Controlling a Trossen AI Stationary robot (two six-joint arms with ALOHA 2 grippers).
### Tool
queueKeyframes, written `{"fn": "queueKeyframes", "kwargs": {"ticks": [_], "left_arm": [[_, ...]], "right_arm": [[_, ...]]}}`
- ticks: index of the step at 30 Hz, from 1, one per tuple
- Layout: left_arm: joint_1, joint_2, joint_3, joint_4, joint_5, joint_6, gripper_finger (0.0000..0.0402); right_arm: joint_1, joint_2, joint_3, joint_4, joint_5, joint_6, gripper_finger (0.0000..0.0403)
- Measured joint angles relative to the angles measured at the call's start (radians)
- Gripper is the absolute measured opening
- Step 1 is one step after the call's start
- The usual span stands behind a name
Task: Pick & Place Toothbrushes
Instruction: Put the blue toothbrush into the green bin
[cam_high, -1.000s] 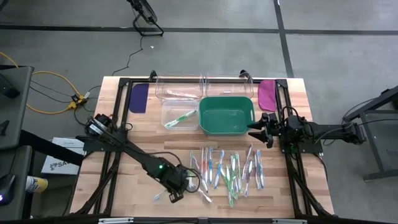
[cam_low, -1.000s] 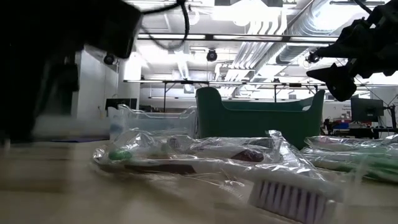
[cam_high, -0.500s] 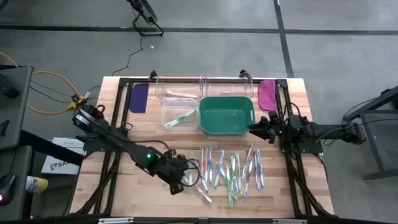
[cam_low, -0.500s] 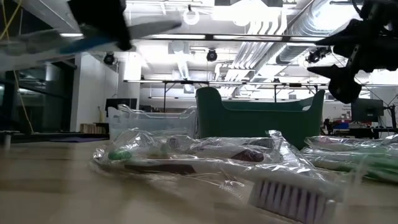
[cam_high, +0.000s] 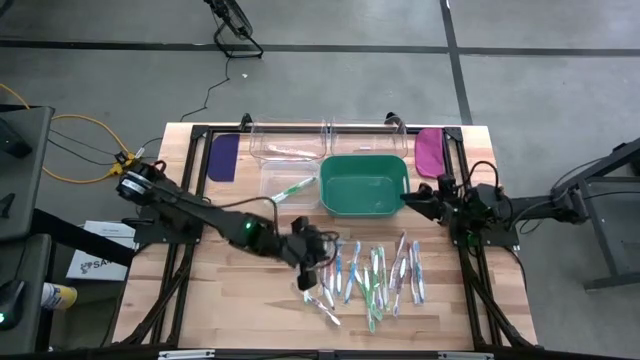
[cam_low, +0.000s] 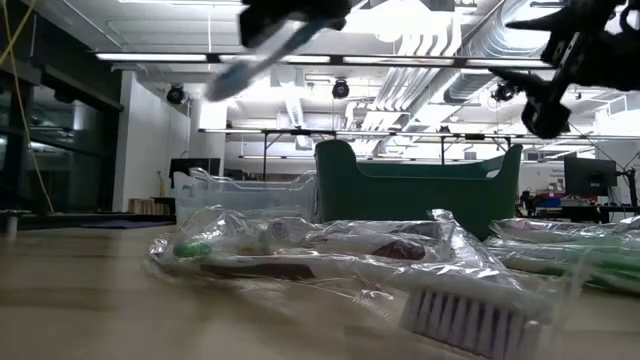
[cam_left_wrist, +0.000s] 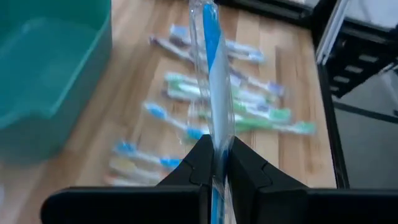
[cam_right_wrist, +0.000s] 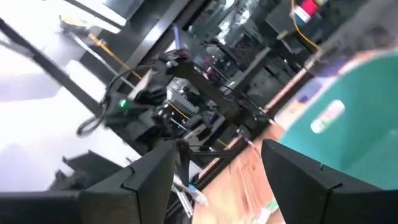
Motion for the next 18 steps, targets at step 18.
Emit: {"fn": "queueKeyframes", "kwargs": {"ticks": [18], "left_arm": [[0.178,0.000,0.027,0.149,0.165,0.171,0.0019]], "right_arm": [[0.164,0.549,0.352,0.149,0.086,-0.355,0.0233]]}}
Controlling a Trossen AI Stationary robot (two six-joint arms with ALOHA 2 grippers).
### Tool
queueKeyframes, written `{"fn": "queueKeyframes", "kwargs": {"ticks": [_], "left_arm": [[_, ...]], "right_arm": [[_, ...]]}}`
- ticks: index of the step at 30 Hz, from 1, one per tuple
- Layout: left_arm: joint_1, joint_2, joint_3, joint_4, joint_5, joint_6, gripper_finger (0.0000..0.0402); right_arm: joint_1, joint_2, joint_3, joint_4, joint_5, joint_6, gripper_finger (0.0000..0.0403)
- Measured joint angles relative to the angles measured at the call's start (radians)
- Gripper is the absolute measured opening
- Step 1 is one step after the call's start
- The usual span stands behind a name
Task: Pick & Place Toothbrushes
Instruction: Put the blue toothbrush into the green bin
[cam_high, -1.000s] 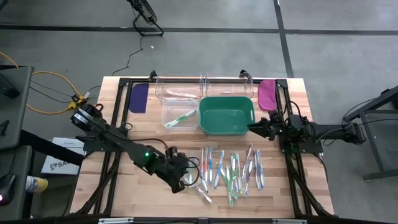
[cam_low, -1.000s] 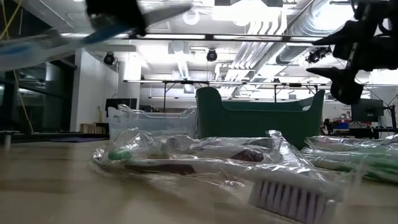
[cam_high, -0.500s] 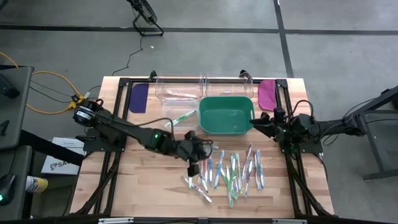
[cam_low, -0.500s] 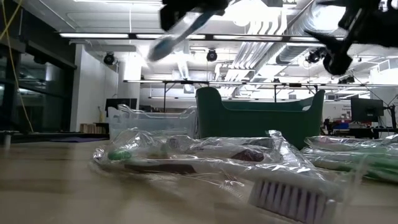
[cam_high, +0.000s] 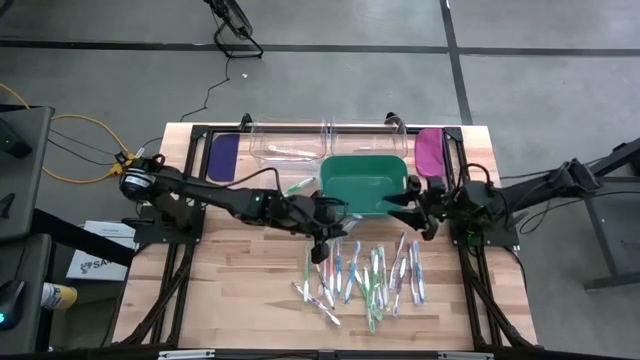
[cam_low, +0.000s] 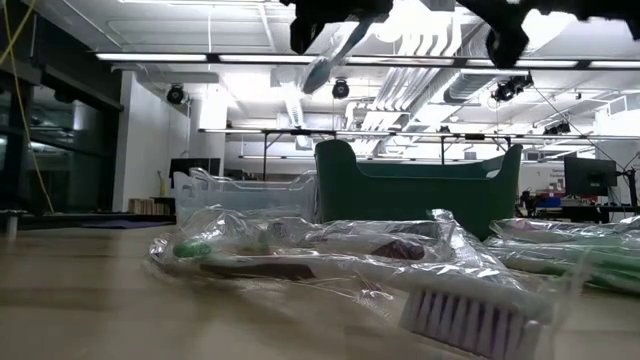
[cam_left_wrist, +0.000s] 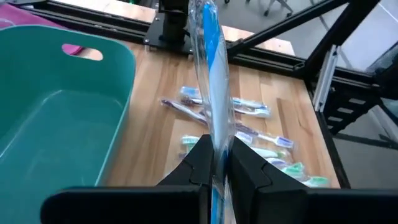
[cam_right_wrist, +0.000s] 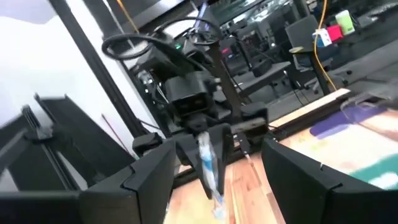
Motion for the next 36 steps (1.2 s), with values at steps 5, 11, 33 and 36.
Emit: {"fn": "queueKeyframes", "kwargs": {"ticks": [5,11,33,36], "left_arm": [[0.012,0.000,0.000,0.036,0.018,0.013,0.0019],[0.014,0.000,0.000,0.057,0.022,0.037,0.0019],[0.014,0.000,0.000,0.054,0.028,0.052,0.0046],[0.011,0.000,0.000,0.047,0.025,0.087,0.0087]], "right_arm": [[0.027,0.159,0.101,0.014,-0.001,-0.058,0.0233],[0.042,0.315,0.183,0.029,-0.001,-0.144,0.0233],[0.041,0.386,0.210,0.049,0.011,-0.099,0.0020],[0.041,0.386,0.210,0.037,0.031,-0.078,0.0017]]}}
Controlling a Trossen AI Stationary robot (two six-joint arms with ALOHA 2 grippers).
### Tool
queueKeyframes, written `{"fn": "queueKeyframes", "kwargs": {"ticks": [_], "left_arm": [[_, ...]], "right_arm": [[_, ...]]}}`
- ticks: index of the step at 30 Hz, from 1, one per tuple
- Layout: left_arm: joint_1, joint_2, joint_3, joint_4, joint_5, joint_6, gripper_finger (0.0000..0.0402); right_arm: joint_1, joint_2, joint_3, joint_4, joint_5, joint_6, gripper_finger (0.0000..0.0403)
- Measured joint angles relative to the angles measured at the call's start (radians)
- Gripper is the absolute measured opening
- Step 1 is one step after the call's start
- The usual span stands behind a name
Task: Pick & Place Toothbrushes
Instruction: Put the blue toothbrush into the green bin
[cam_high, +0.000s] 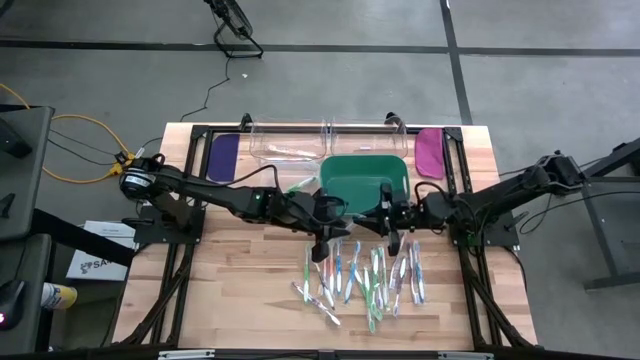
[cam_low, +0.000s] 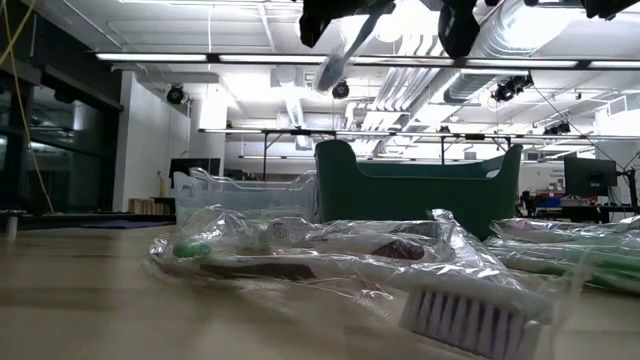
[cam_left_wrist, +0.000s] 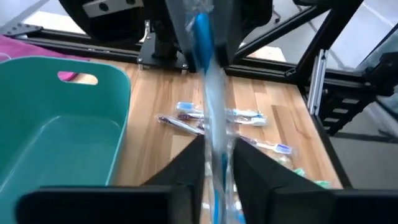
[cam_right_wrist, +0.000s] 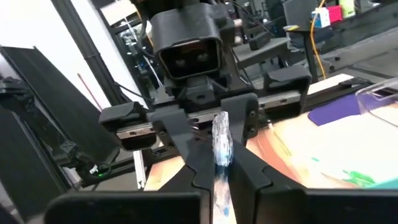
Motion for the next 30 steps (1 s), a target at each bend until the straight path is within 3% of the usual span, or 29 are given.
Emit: {"fn": "queueKeyframes", "kwargs": {"ticks": [8,14,18,24,30], "left_arm": [[0.001,-0.081,-0.001,-0.229,0.009,0.001,0.0178],[-0.015,-0.170,0.001,-0.344,-0.125,-0.025,0.0187],[-0.027,-0.202,0.001,-0.384,-0.198,-0.024,0.0188],[-0.033,-0.222,-0.002,-0.453,-0.251,-0.002,0.0189],[-0.033,-0.225,0.000,-0.516,-0.280,0.027,0.0189]], "right_arm": [[0.000,-0.038,0.000,-0.102,0.126,0.050,0.0016],[-0.001,-0.121,0.000,-0.176,0.383,0.111,0.0016],[-0.037,-0.167,0.002,-0.278,0.541,0.325,0.0016],[-0.145,-0.157,0.000,-0.549,0.486,0.734,0.0022],[-0.193,-0.124,0.000,-0.591,0.469,0.849,0.0022]]}}
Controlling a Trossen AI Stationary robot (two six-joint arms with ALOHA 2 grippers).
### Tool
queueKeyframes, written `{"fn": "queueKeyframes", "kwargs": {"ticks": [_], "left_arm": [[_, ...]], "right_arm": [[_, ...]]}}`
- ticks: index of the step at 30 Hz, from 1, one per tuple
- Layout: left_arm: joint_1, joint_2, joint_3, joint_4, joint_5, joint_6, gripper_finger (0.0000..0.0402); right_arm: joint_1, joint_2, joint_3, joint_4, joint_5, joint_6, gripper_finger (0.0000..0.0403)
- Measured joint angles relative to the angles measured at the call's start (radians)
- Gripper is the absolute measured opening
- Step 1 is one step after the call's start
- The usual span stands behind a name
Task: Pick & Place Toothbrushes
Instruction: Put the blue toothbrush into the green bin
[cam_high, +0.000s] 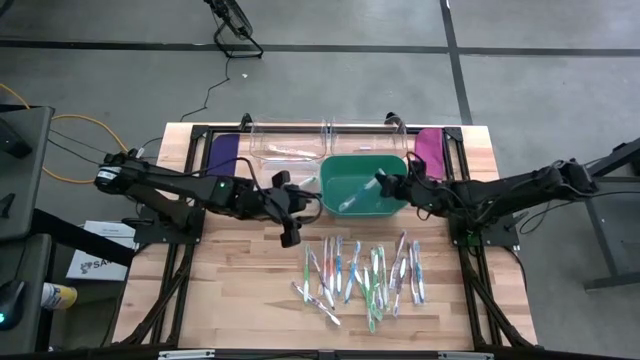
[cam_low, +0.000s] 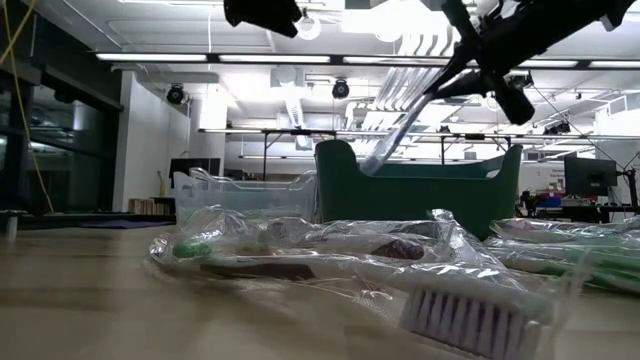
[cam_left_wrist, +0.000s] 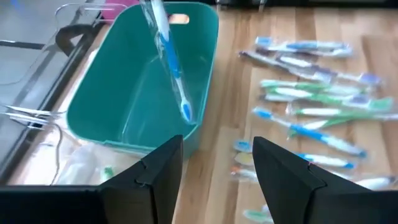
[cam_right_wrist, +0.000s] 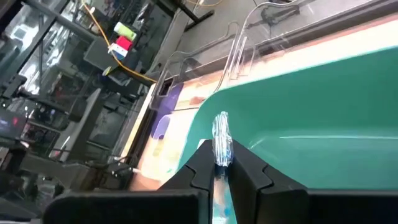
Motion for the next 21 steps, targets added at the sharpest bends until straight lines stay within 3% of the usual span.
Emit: {"fn": "queueKeyframes", "kwargs": {"ticks": [12,21], "left_arm": [[0.000,-0.004,0.000,-0.229,-0.003,0.078,0.0189],[0.005,-0.004,0.000,-0.248,-0.012,0.303,0.0189]], "right_arm": [[-0.088,0.000,0.000,-0.001,-0.041,0.012,0.0074],[-0.123,0.000,0.000,0.003,-0.125,0.012,0.0149]]}}
